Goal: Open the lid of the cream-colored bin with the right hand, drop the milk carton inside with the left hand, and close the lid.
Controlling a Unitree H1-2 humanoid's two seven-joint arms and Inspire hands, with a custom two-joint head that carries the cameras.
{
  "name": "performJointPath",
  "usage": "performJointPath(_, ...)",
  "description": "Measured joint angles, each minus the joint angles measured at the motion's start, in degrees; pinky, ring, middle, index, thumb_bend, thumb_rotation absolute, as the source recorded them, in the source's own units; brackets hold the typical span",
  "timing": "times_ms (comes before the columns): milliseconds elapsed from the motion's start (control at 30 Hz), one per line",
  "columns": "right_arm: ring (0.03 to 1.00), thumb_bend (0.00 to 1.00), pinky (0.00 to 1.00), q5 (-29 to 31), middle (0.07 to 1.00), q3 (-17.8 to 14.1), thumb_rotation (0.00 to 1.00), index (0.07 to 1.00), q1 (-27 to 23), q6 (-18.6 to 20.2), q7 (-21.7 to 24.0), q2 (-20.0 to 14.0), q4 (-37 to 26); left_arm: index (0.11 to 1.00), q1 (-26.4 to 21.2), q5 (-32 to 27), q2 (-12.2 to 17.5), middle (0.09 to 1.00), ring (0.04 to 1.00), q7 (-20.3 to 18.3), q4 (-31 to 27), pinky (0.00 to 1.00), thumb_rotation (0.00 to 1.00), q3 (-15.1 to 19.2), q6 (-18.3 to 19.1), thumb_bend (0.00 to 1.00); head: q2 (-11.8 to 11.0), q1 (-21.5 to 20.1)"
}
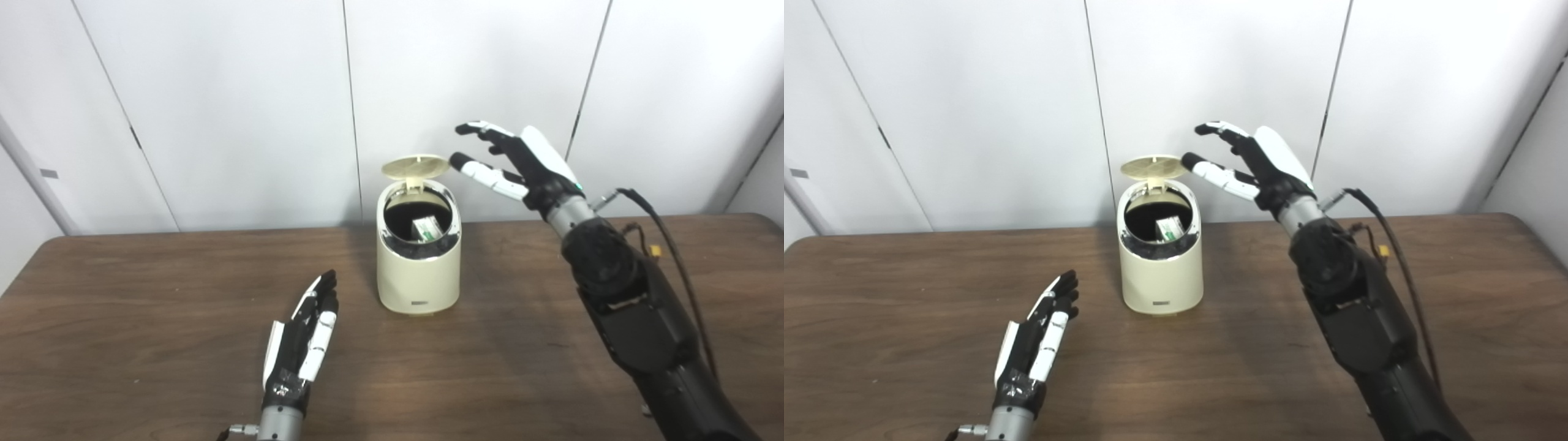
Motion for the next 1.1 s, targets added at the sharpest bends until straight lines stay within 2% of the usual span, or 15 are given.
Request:
performJointPath(300,0.999,0.61,0.95,-3.92,0.973,4.89,0.95,0.774,-0.66,-4.00,1.32,-0.11,1.21,0.934,0.00,0.52,-0.11,0.918,0.899,-0.01,-0.01,0.86,0.86,-0.29,0.71,0.51,0.26,0.70)
performJointPath(533,0.997,0.59,0.94,-5.65,0.970,5.11,0.95,0.749,0.01,-4.37,2.26,-0.26,-1.96,0.934,0.00,0.44,-0.10,0.917,0.899,-0.06,-0.01,0.86,0.86,-0.32,0.71,0.52,0.61,0.70)
performJointPath(833,1.000,0.56,0.93,-7.75,0.966,4.71,0.93,0.705,4.53,-4.09,3.96,-0.53,-8.57,0.931,0.02,0.77,-0.04,0.919,0.900,-0.06,-0.93,0.86,0.84,-0.47,2.84,0.49,1.14,0.35)
performJointPath(1100,1.000,0.60,0.98,-18.92,0.974,6.15,0.95,0.688,7.04,-1.19,6.13,-3.12,-15.53,0.909,0.19,3.27,0.18,0.909,0.898,0.32,-2.00,0.88,0.84,-0.76,4.44,0.51,1.76,0.26)
